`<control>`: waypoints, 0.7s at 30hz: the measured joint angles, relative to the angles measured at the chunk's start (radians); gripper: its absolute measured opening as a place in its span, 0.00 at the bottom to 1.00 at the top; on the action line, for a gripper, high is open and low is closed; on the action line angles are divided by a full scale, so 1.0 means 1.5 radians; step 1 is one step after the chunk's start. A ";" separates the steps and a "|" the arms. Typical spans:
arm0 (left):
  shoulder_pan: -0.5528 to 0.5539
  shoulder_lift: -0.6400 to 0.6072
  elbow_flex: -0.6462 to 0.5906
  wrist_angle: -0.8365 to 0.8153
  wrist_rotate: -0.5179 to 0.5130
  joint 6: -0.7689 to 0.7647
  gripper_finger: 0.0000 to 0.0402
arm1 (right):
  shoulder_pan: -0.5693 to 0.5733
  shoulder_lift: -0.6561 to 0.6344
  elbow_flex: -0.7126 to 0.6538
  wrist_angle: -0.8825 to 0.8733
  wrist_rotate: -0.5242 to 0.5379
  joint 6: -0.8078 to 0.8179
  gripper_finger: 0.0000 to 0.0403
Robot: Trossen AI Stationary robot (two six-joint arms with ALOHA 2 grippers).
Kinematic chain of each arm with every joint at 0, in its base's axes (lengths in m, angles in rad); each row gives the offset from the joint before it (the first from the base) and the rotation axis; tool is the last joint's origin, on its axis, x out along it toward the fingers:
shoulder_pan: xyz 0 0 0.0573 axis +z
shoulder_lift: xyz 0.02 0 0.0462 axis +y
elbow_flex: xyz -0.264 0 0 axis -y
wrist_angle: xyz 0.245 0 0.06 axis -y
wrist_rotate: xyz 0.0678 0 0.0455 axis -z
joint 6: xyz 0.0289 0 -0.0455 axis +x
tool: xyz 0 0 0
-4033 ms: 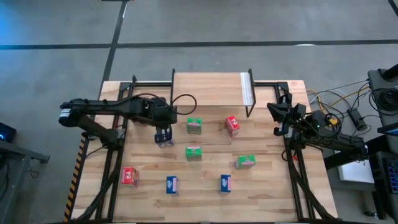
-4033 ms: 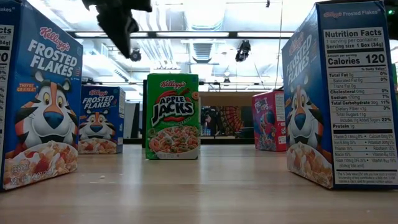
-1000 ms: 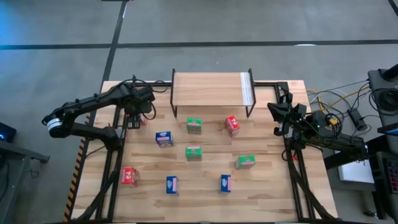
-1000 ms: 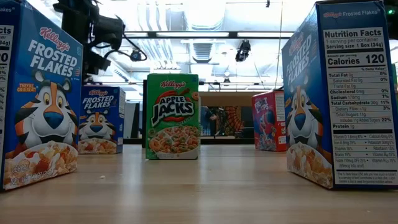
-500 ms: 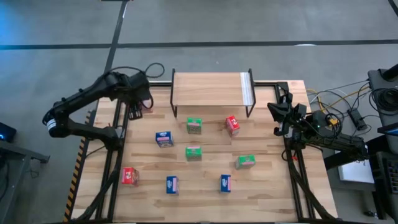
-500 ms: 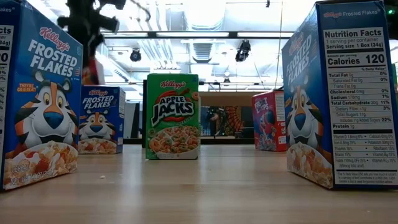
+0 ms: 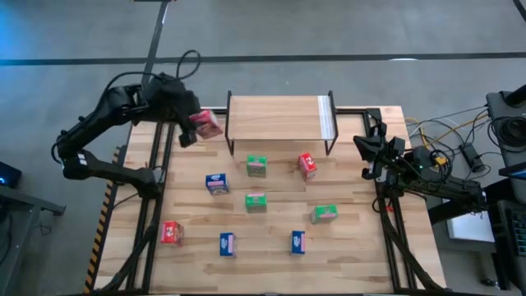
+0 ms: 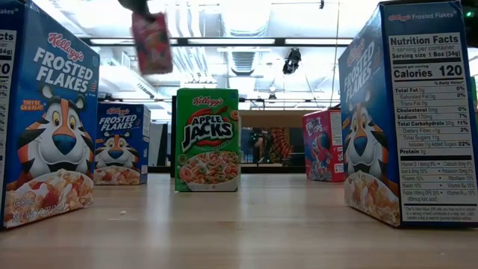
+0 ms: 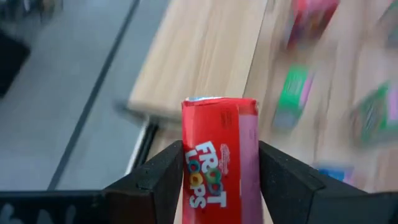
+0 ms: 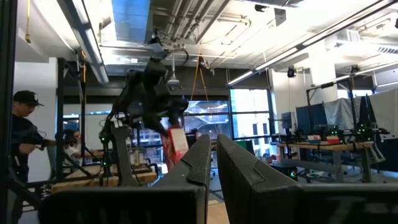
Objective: Stack cereal on shelf
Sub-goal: Put the top left red cereal box on the shelf
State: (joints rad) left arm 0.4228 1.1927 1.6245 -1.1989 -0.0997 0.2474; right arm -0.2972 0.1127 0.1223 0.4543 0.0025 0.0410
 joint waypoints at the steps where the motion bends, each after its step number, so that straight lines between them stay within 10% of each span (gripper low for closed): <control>1: -0.001 0.000 -0.001 0.030 0.012 0.000 0.43 | 0.000 0.000 0.000 0.000 0.000 0.000 0.04; 21: -0.002 0.223 -0.022 0.256 0.044 0.114 0.43 | 0.000 0.000 0.002 -0.002 0.000 0.001 0.04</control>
State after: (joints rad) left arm 0.4202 1.5266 1.5921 -0.8157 -0.0336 0.4186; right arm -0.2970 0.1131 0.1250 0.4519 0.0025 0.0418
